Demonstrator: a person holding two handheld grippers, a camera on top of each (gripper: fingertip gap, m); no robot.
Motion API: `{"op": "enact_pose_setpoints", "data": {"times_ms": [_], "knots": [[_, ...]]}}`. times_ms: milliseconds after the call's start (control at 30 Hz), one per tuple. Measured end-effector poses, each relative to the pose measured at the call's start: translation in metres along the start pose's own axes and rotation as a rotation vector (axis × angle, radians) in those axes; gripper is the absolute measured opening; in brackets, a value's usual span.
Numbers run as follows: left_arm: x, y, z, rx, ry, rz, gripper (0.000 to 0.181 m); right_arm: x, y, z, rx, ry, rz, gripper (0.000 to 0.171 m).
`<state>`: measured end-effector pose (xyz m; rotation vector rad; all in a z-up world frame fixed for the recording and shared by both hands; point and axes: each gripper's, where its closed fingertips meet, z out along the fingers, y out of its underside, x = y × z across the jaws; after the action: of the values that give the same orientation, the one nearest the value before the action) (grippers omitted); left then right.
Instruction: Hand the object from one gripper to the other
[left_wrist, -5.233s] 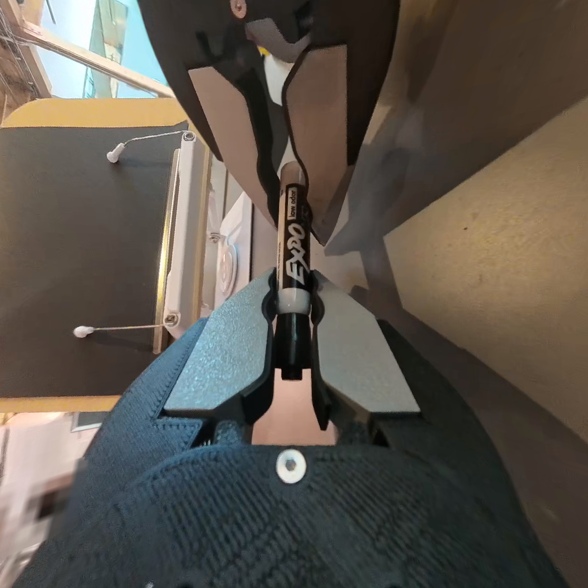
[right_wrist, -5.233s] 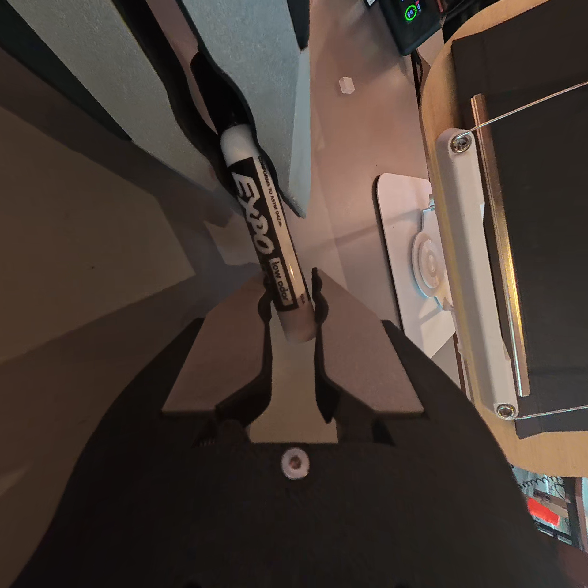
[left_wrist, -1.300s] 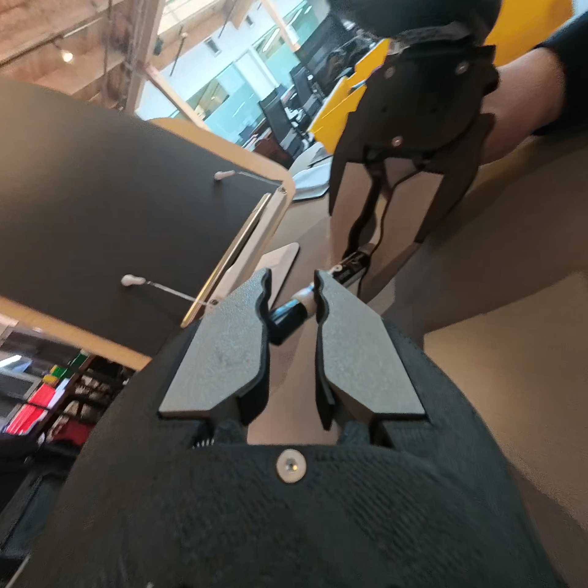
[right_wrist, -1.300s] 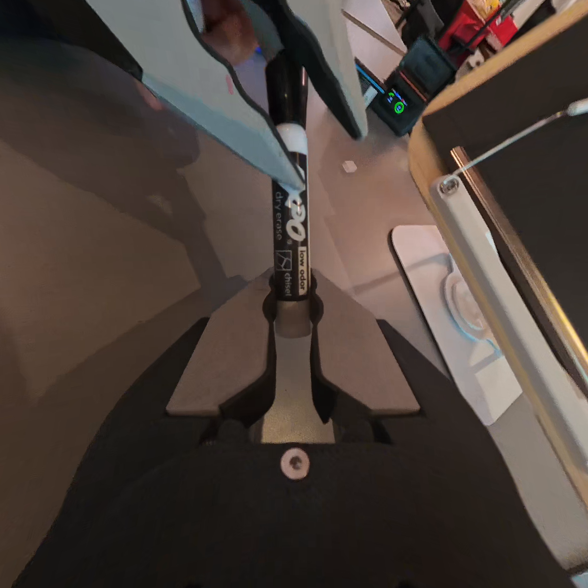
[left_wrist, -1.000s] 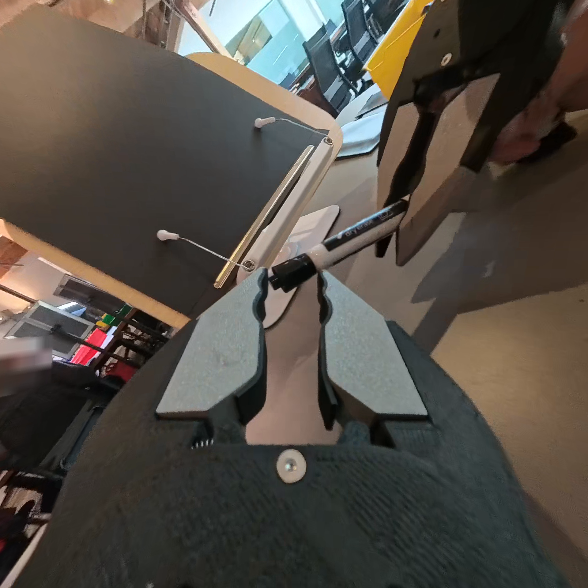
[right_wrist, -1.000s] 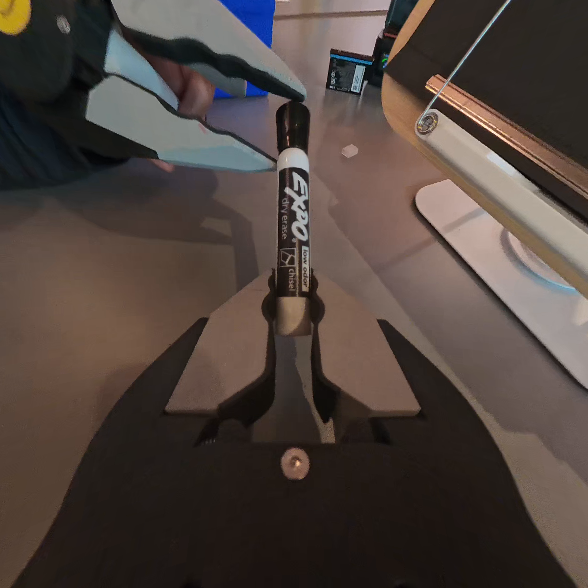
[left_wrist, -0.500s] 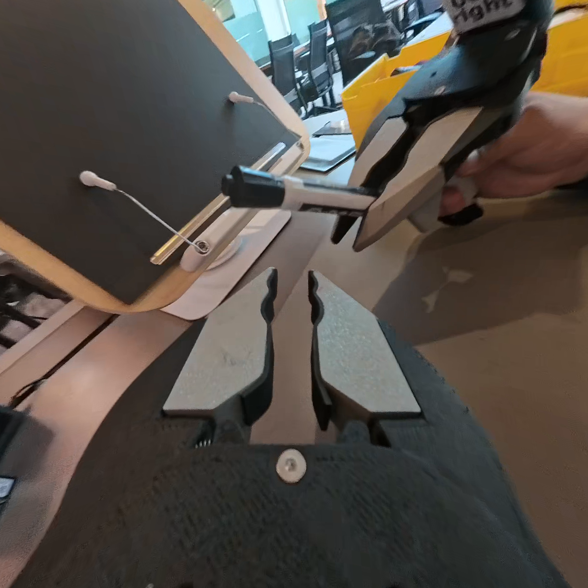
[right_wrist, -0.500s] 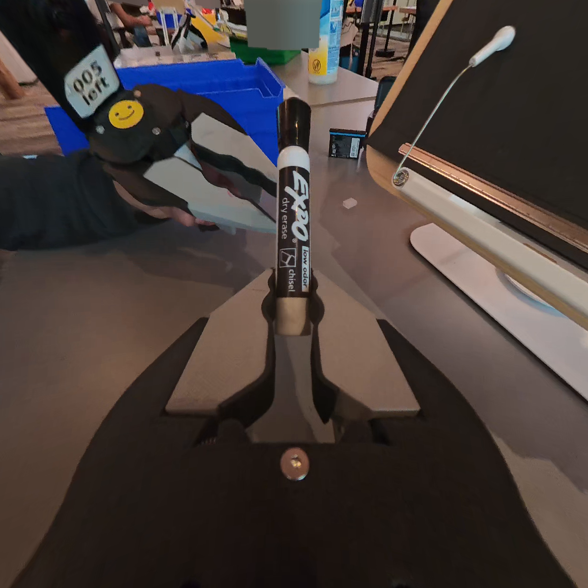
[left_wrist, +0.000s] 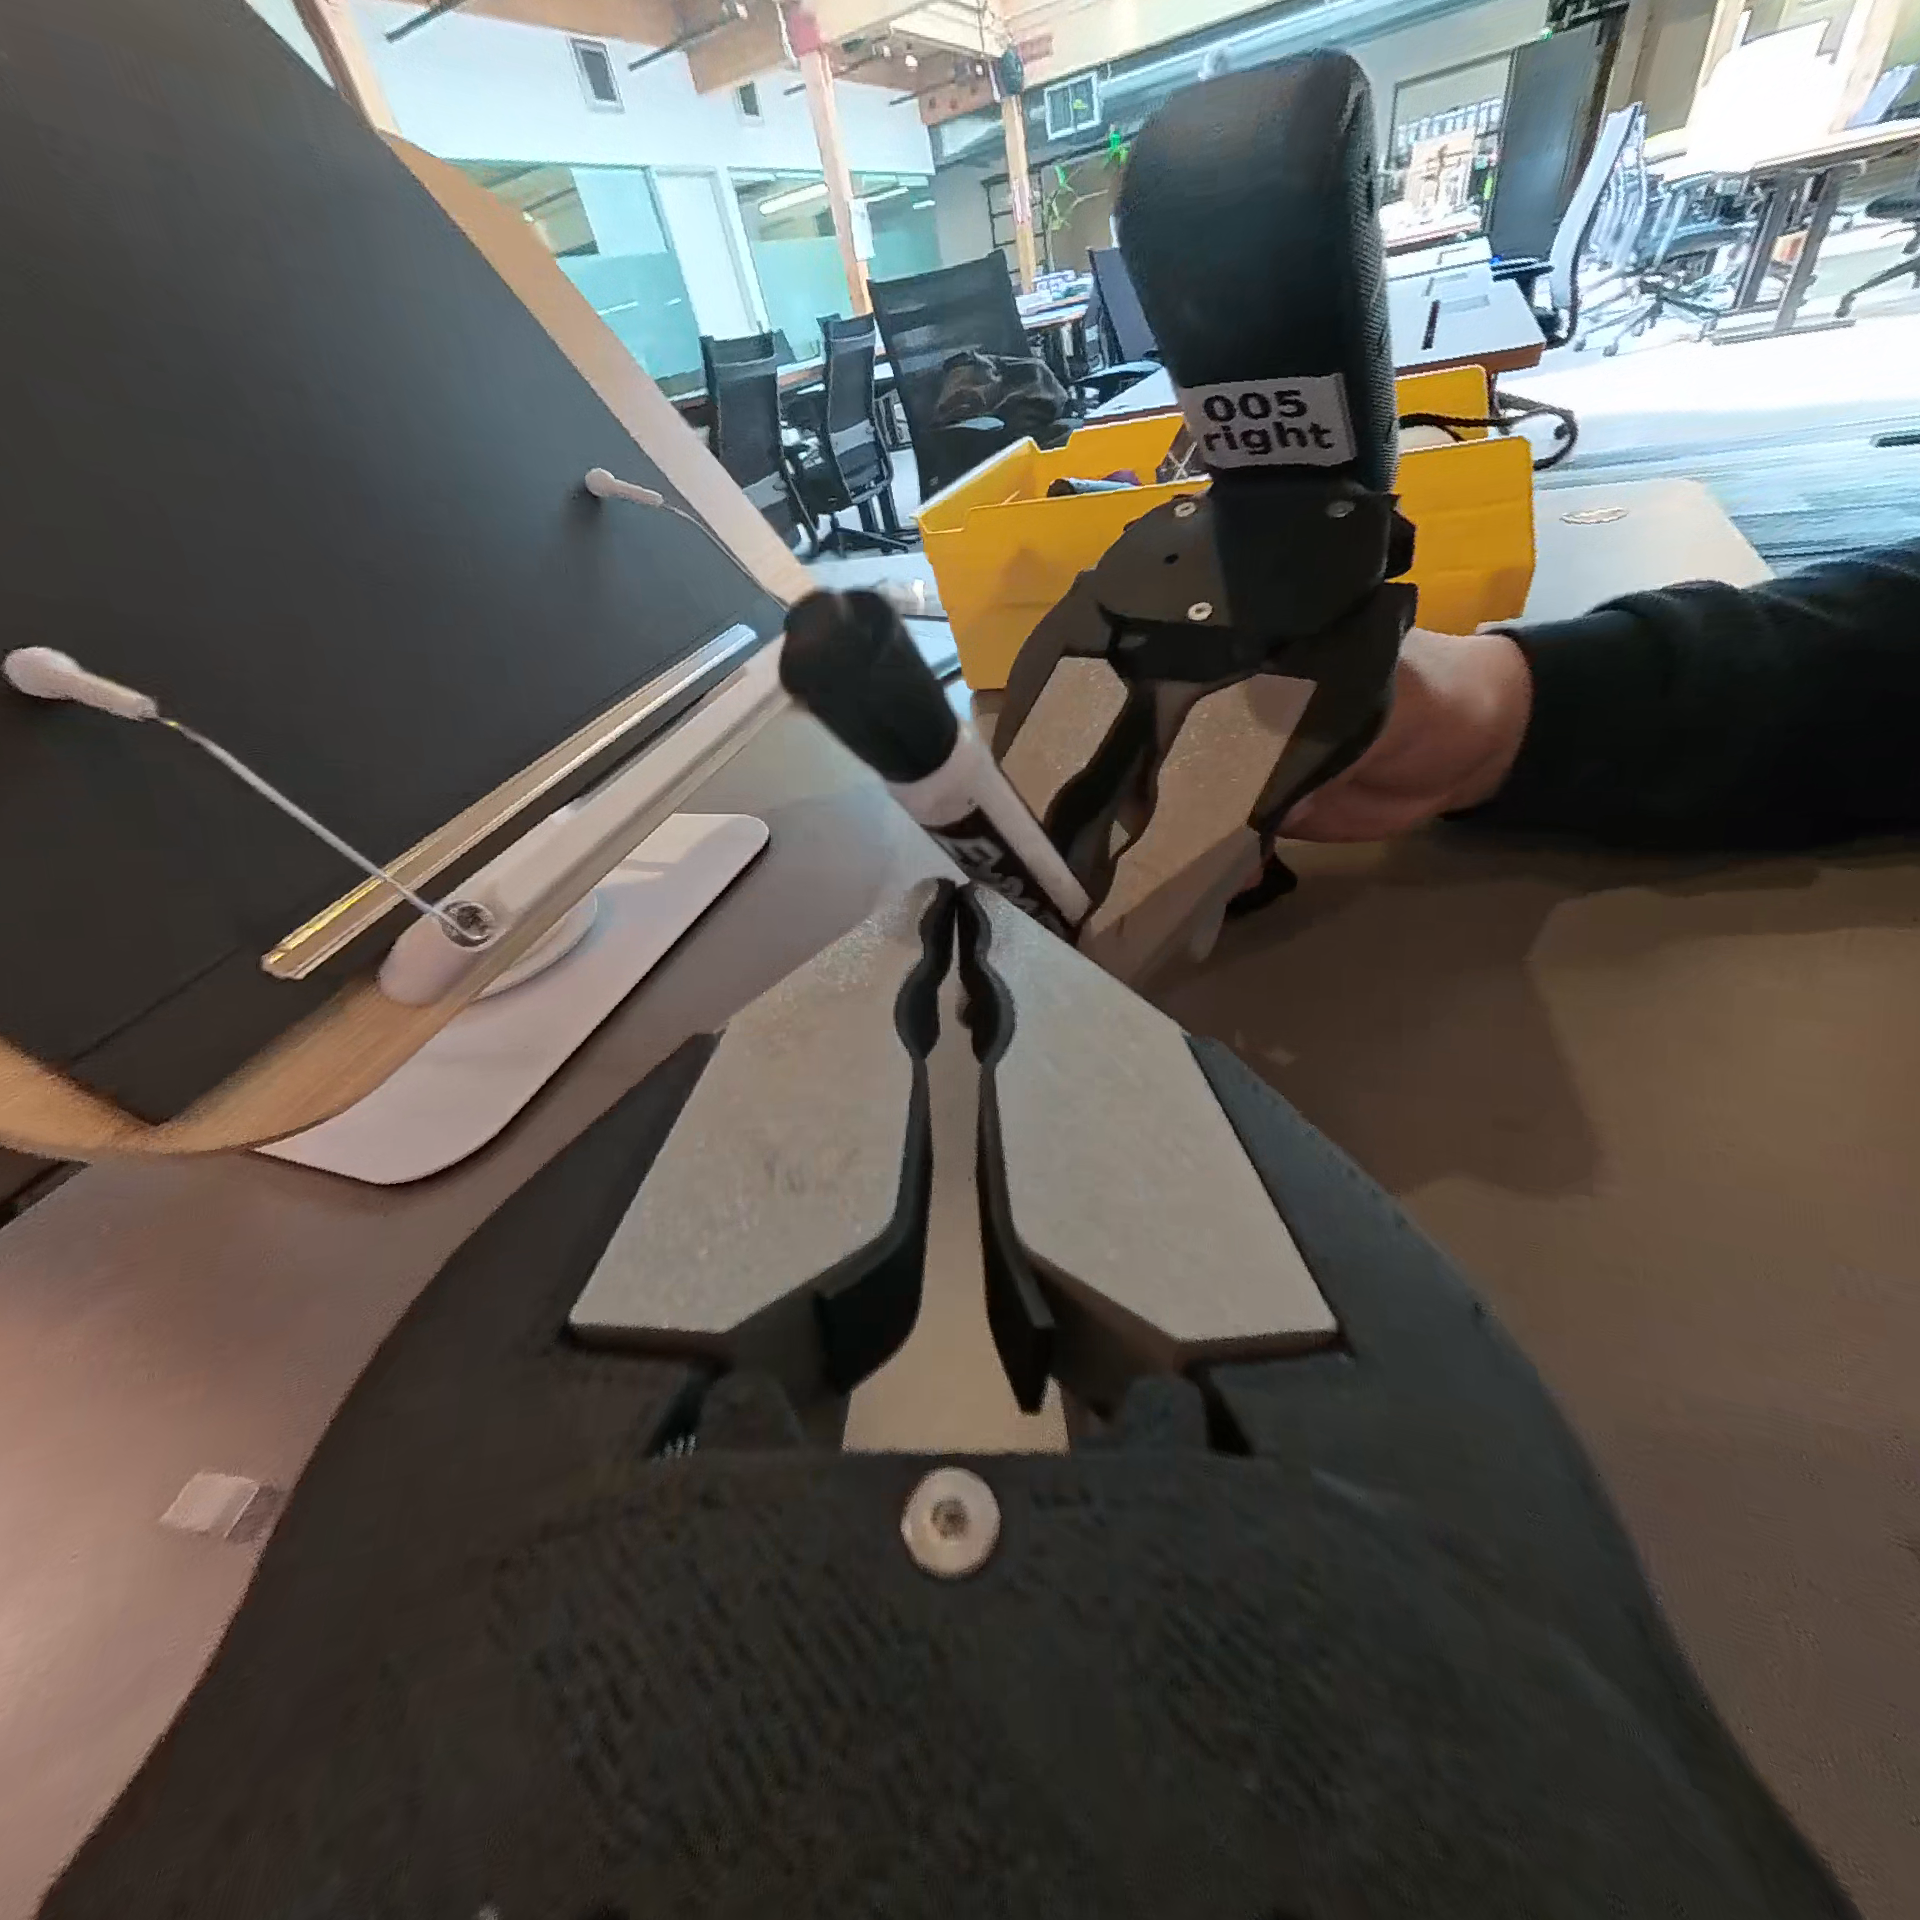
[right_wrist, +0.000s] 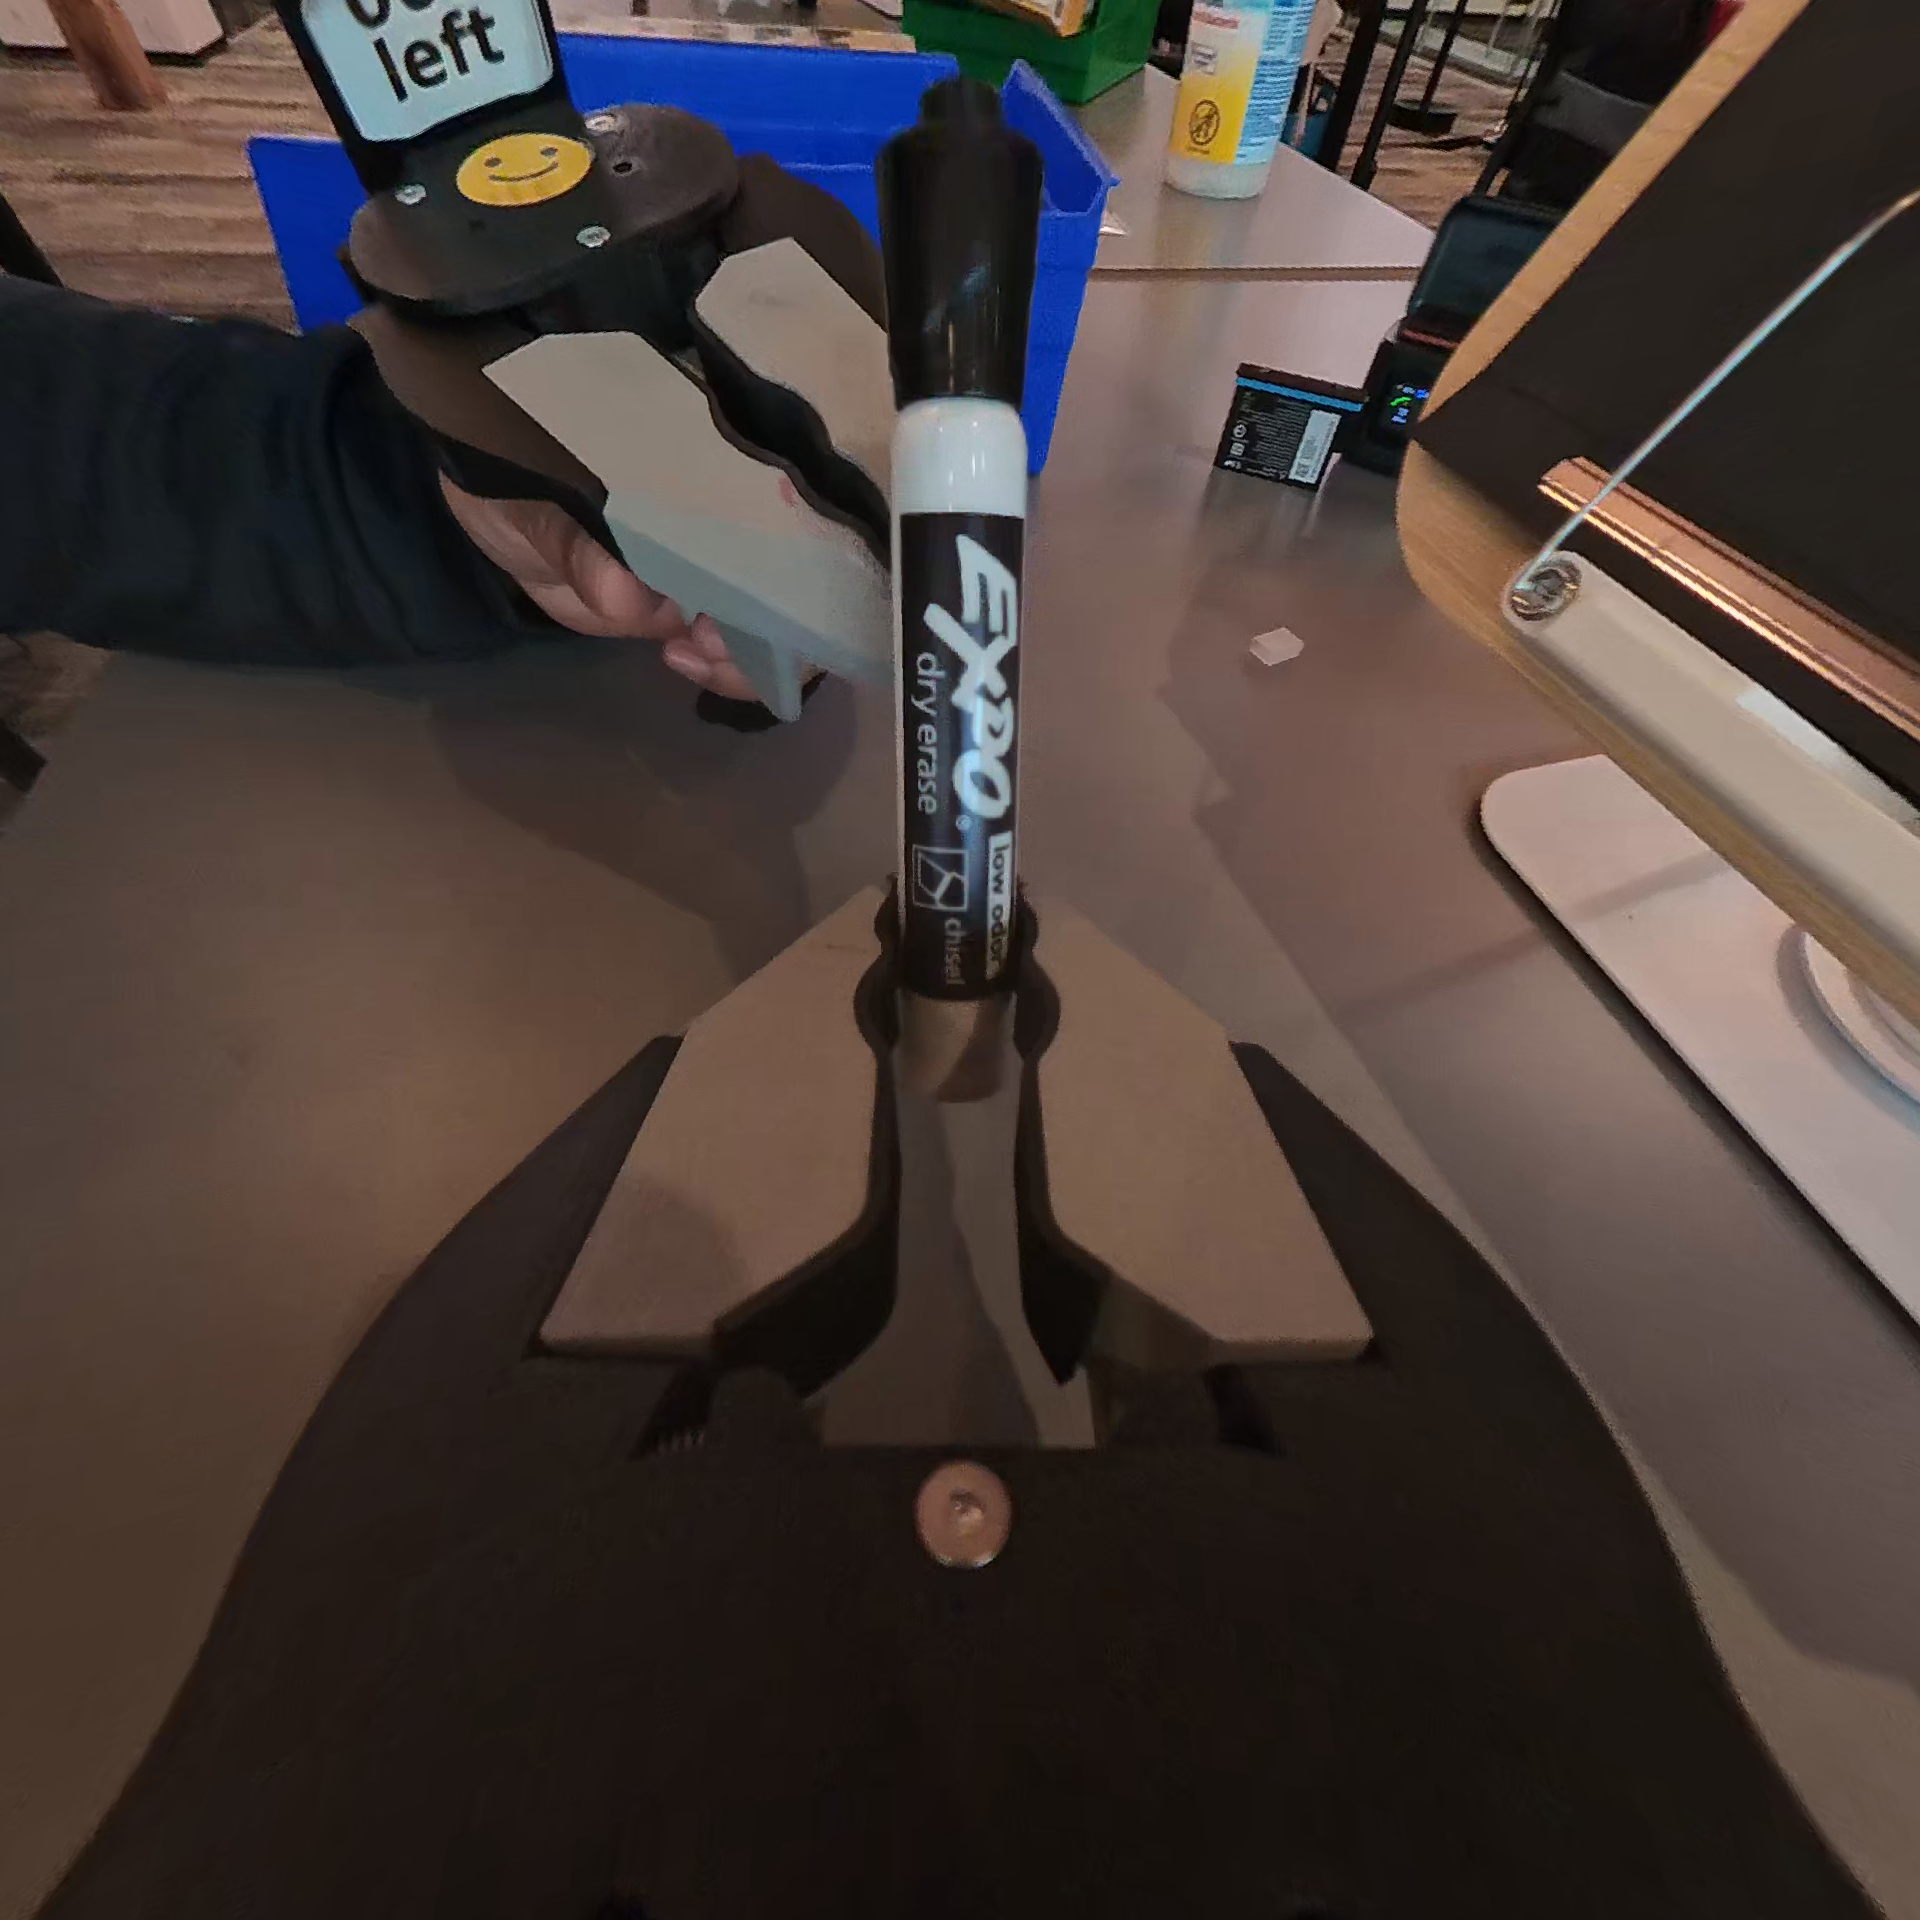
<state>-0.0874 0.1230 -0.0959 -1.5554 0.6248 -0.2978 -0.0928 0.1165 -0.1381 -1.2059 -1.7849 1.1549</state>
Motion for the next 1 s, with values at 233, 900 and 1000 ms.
{"op": "enact_pose_setpoints", "data": {"times_ms": [233, 900, 1000], "knots": [[0.006, 0.008, 0.005, -0.034, 0.018, 0.004, 0.000, -0.009, 0.000, 0.005, -0.014, -0.017, -0.037, 0.013], [0.012, 0.000, 0.004, 0.007, 0.079, -0.089, 0.022, -0.016, -0.006, 0.008, 0.020, -0.065, 0.025, 0.013], [0.013, -0.004, 0.003, 0.030, 0.097, -0.116, 0.023, -0.019, -0.005, 0.009, 0.011, -0.081, 0.036, 0.013]]}}
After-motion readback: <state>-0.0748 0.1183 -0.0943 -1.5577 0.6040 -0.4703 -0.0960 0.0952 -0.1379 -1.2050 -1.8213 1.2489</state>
